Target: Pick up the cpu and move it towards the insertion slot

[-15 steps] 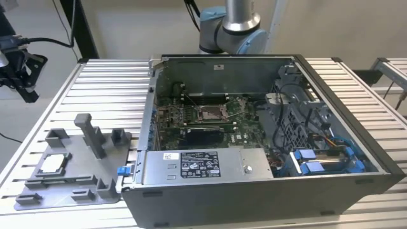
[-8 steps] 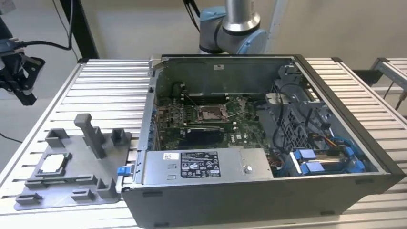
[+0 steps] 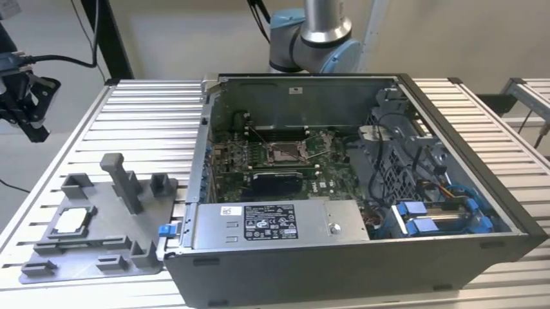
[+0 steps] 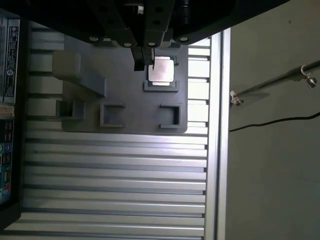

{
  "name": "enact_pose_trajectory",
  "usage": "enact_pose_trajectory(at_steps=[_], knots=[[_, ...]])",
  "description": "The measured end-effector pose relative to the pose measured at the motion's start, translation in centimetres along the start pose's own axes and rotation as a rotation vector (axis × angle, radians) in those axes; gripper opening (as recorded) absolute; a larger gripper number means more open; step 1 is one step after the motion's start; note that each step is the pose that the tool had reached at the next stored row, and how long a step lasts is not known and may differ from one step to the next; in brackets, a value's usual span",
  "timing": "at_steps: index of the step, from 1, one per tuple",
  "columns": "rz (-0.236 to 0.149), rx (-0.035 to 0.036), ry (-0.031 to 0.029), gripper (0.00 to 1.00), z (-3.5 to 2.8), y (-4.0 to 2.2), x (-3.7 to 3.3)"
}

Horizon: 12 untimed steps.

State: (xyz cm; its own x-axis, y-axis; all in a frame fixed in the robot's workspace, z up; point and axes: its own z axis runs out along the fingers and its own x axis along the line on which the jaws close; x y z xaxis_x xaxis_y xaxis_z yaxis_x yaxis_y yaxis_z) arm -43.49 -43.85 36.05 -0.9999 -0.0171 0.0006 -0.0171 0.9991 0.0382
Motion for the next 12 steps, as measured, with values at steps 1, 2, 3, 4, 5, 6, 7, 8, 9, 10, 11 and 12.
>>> enact_pose_trajectory(at_steps=[1,2,3,4,5,6,7,8,9,10,11,12], knots=[[0.0,0.0,-0.0001,0.0,0.01,0.0,0.0],[0.0,0.0,0.0,0.0,0.01,0.0,0.0],[0.0,0.0,0.0,0.0,0.01,0.0,0.0],[0.0,0.0,0.0,0.0,0.01,0.0,0.0],[-0.001,-0.0001,0.0,0.0,0.01,0.0,0.0],[-0.005,-0.0001,0.0001,0.0,0.02,0.0,0.0],[-0.011,0.0,0.0004,0.0,0.01,0.0,0.01],[-0.017,0.0,0.0006,0.0,0.01,0.0,0.01],[-0.027,0.0002,0.001,0.0,0.01,0.0,0.02],[-0.035,0.0003,0.0013,0.0,0.01,0.0,0.02],[-0.043,0.0006,0.0017,0.0,0.01,0.0,0.03],[-0.053,0.001,0.0021,0.0,0.01,0.0,0.04]])
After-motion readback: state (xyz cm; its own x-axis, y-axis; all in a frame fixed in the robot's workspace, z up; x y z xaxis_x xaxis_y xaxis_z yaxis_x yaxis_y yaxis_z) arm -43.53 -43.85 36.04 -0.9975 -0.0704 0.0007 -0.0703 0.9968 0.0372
